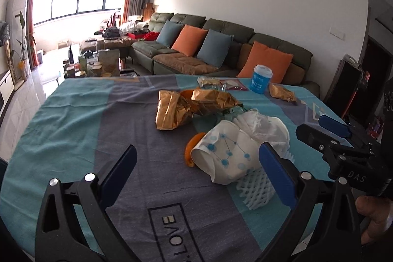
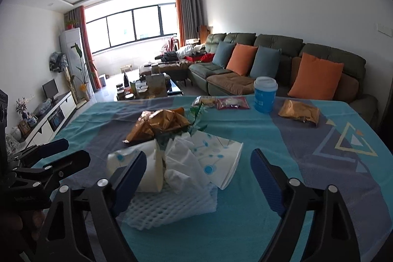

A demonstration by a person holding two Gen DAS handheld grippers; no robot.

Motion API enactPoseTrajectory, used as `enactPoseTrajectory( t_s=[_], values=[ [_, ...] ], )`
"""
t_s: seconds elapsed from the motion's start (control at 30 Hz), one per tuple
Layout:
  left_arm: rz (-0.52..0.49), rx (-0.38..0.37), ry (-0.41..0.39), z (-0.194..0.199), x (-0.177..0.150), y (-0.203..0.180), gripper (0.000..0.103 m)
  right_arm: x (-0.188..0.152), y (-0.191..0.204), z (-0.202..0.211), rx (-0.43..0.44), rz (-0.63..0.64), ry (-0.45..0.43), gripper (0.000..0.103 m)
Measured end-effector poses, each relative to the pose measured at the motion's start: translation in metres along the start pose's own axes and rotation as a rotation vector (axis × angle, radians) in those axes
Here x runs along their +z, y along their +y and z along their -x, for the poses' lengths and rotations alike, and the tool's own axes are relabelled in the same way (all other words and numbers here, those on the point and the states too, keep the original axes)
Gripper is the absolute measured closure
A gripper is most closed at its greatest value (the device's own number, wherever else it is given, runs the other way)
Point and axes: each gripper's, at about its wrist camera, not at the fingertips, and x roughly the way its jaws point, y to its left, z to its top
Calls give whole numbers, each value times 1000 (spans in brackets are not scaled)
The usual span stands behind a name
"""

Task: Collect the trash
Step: 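Grasp the blue-dotted paper cup with the left tool while the right tool grasps a tissue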

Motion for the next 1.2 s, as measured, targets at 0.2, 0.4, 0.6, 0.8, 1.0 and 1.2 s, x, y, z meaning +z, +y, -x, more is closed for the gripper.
enactPoseTrajectory(
  t_s=[0.2,0.4,0.6,0.8,1.0,1.2],
  values=[
    [45,-20,69,-28,-7,-5,5,-1,-3,-15,10,18,46,35],
    [158,-31,121,-52,-3,-7,5,2,-9,-21,25,36,72,48],
    [243,-13,165,-72,1,-13,6,0,-9,-25,60,84,89,58],
    [282,45,197,-81,3,-19,6,-5,-1,-29,110,150,111,65],
    [292,89,229,-92,3,-26,6,-9,7,-33,140,210,119,70],
    [281,143,256,-102,1,-30,6,-13,8,-35,161,219,132,82]
  ],
)
